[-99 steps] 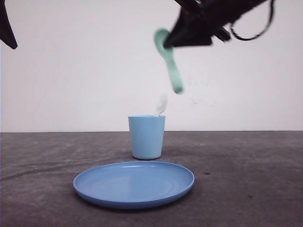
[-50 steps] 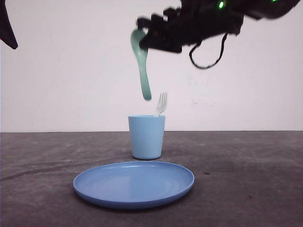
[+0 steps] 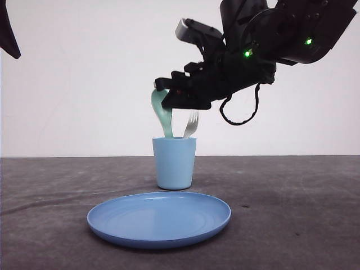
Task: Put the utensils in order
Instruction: 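Lower the spoon into the cup beside the fork and release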
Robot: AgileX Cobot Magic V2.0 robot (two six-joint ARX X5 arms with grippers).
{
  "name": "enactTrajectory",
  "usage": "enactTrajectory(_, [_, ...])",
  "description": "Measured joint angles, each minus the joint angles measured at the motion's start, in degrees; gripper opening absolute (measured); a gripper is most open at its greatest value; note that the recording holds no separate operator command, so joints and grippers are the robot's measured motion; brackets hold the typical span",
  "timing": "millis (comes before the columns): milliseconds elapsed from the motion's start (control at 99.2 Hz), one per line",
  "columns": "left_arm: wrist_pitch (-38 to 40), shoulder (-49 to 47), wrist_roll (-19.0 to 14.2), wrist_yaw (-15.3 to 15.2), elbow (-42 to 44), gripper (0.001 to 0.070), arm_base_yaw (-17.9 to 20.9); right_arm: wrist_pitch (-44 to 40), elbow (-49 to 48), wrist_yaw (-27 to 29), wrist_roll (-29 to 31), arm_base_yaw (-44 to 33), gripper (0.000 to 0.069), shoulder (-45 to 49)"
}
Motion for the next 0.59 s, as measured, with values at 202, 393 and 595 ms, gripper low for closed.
enactTrajectory(202, [-0.02,0.00,0.00,0.00,0.00,0.0272,0.00,-3.26,0.00,0.00,0.00,0.02,0.0030,0.22])
enactTrajectory(393, [-0.02,0.00,0.00,0.00,0.00,0.0272,0.00,-3.39,0.00,0.00,0.00,0.02,0.0279,0.22])
enactTrajectory(595, [-0.04,0.00,0.00,0.00,0.00,0.0272,0.00,-3.91,-0.09,-0.04,1.40,0.02,0.0413,-1.09])
